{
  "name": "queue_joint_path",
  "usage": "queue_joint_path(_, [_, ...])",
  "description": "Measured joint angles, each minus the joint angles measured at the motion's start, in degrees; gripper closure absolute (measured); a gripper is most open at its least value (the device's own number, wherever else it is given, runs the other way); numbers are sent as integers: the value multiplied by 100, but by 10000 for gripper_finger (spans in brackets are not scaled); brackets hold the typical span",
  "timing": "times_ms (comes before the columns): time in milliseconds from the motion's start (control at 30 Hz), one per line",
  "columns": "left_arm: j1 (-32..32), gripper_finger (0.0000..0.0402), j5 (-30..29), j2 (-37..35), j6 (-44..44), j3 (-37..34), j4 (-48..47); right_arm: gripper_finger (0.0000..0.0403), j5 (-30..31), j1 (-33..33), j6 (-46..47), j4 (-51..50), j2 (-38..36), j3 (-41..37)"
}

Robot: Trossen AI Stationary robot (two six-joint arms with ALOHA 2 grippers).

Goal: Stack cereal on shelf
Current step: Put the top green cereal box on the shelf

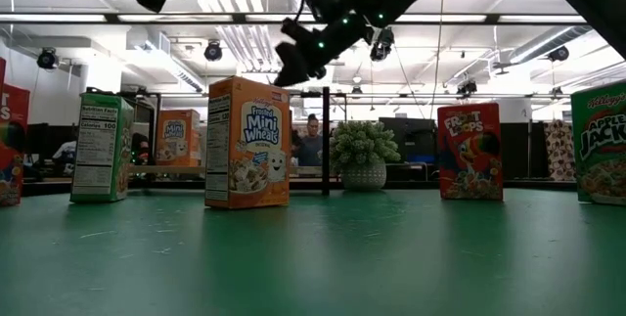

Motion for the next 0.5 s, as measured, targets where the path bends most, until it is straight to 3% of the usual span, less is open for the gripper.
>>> queue_joint_path(167, [0, 402, 0, 4, -1, 0, 10, 394, -107, 2, 170, 707, 211, 0])
queue_joint_path(500, [0, 402, 0, 4, 1, 0, 7, 394, 92, -13, 115, 815, 555, -2])
